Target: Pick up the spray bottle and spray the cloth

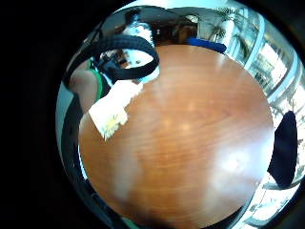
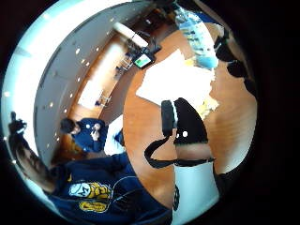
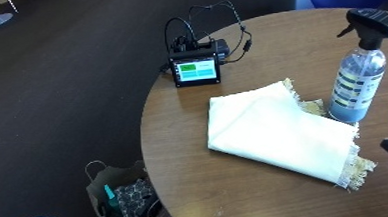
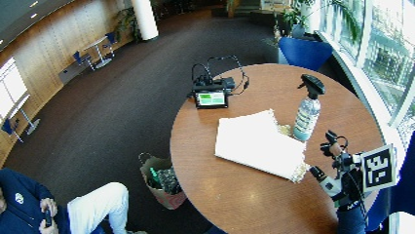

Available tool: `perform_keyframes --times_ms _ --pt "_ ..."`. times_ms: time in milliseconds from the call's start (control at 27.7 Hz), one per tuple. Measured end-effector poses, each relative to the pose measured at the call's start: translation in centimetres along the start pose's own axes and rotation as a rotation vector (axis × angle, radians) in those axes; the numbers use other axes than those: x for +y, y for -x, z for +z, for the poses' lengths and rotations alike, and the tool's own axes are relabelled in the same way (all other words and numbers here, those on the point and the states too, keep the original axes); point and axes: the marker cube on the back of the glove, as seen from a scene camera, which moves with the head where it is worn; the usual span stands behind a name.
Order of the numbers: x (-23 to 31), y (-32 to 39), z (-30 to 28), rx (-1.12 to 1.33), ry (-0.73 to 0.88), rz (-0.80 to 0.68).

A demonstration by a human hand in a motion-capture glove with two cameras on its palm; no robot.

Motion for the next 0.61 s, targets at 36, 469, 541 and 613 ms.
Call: perform_keyframes --times_ms 36,469,541,613 --pt "-0.7 -0.4 -0.2 -0.002 -0.012 0.018" --pt "-12.2 -4.3 1.0 -0.437 0.022 0.215" --pt "-14.1 -5.0 1.5 -0.459 0.041 0.221" --pt "-15.6 -5.4 1.7 -0.457 0.049 0.208"
